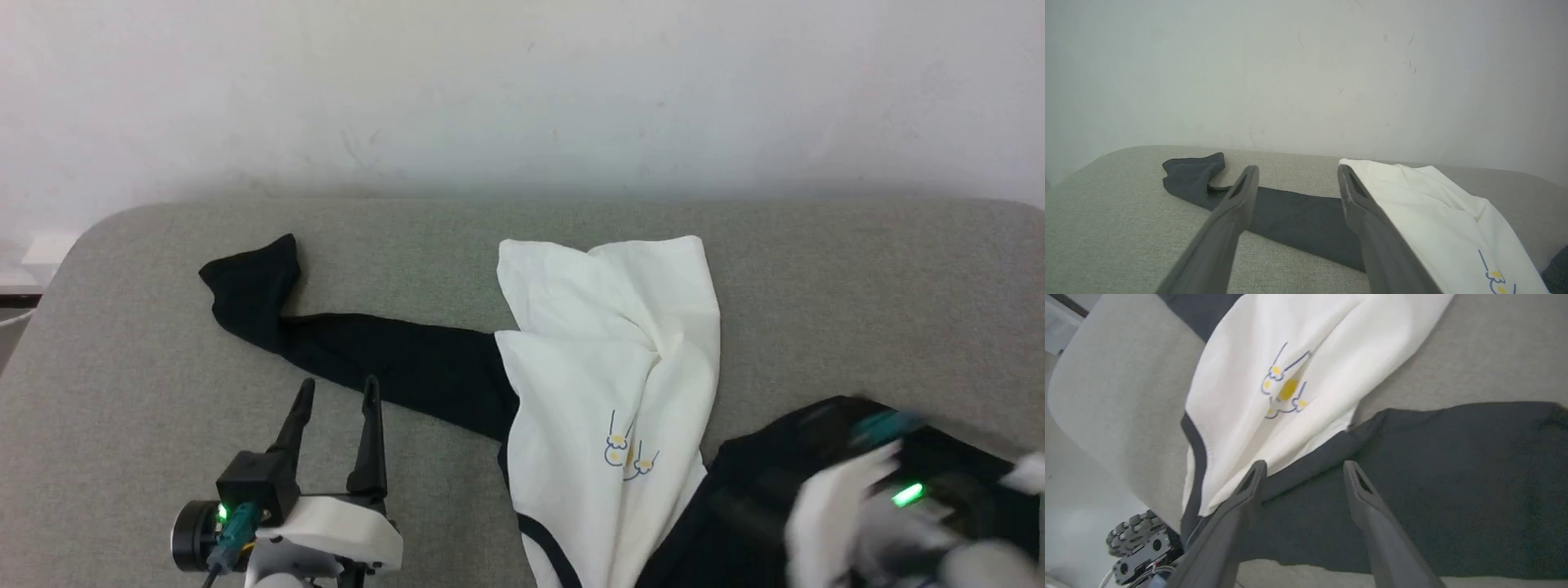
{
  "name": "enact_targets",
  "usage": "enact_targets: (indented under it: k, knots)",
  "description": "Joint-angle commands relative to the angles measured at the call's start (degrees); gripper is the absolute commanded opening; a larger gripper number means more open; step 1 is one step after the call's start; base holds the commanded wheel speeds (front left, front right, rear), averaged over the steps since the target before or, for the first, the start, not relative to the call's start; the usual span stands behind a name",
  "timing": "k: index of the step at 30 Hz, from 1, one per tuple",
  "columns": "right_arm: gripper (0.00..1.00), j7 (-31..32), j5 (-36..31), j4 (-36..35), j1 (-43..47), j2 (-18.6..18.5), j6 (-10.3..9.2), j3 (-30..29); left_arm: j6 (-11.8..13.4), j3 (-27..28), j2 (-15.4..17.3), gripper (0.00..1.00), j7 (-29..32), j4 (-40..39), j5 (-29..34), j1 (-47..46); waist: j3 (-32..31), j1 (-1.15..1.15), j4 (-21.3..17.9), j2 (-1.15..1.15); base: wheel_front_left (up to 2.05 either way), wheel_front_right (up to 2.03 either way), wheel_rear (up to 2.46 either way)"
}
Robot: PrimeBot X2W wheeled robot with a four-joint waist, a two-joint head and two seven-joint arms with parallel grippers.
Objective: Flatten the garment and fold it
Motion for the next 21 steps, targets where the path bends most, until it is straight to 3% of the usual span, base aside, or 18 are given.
enact_targets:
  k: [1,5,9,21]
  knots:
    - [1.00,0.2,-2.2,-0.4,-2.8,-2.6,-0.04,-4.3,-0.4,0.1,-0.4,1.00,-0.3,0.1,0.0,0.6,0.6,0.00,0.0,0.00,0.00,0.00,0.00]
    - [1.00,0.7,-8.5,3.4,-6.1,-8.0,-0.04,-14.2,-0.8,-0.3,-1.1,1.00,-0.3,0.0,0.5,-0.4,2.3,0.00,0.7,0.00,0.00,0.00,0.00]
    - [1.00,2.1,-13.4,10.8,-7.1,-10.7,-0.04,-21.0,-1.3,-0.5,-1.7,1.00,-0.3,0.0,0.9,-0.9,4.1,0.00,1.7,0.00,0.00,0.00,0.00]
    - [1.00,1.1,-20.1,27.0,-11.4,-6.6,-0.04,-33.5,-2.2,-0.6,-2.5,1.00,-0.3,1.2,2.0,-1.7,8.8,0.00,3.1,0.00,0.00,0.00,0.00]
